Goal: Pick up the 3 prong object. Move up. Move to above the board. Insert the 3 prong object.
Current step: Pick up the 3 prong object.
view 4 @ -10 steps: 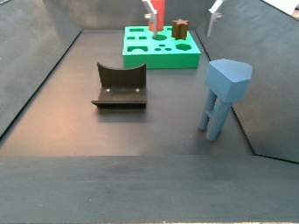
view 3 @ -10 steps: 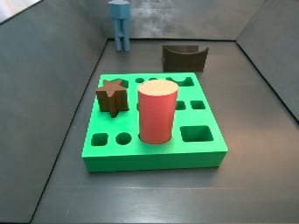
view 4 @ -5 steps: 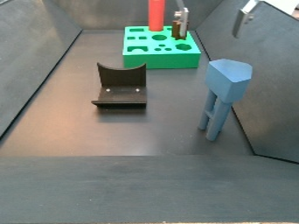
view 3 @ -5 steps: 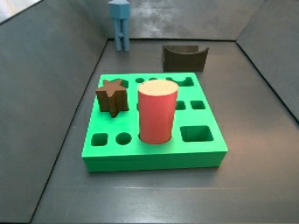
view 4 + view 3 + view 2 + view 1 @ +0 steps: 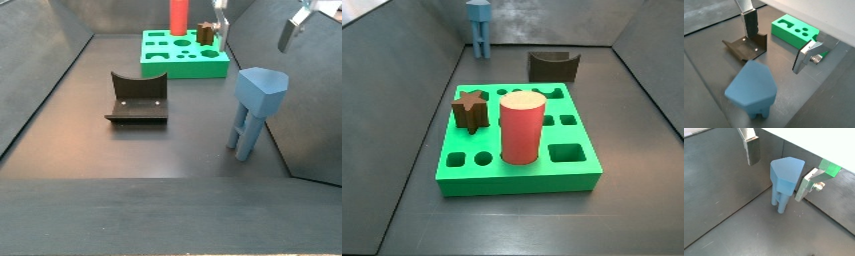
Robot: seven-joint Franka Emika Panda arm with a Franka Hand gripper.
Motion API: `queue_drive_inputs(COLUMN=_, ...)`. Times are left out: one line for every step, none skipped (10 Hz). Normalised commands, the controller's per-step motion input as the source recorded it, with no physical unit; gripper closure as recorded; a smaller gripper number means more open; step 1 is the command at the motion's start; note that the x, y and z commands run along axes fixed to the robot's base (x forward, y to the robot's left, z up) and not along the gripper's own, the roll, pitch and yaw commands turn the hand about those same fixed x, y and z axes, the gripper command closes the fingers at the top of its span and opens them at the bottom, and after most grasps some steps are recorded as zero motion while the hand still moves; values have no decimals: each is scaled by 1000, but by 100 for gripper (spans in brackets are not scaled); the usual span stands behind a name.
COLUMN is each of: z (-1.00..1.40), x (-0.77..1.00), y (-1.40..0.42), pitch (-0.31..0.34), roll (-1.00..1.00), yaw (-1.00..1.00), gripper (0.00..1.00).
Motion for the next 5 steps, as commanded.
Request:
queue_drive_inputs(z=-229, x=0, y=214, pitch=-127, roll=-163, yaw=426, gripper=0)
queue_drive_inputs(z=-171, x=0, y=246, pitch=-116, roll=-201, yaw=420, gripper=0)
queue_drive_inputs(z=-166, x=0, y=214, pitch=-123, roll=-211, yaw=423, gripper=0)
queue_drive_inputs(z=-17, x=0, y=174, pitch=-66, roll=-107, yaw=337, gripper=0)
queue_drive_inputs(z=-114, x=0, y=189, pitch=-60, roll=-79, yaw=329, gripper=0)
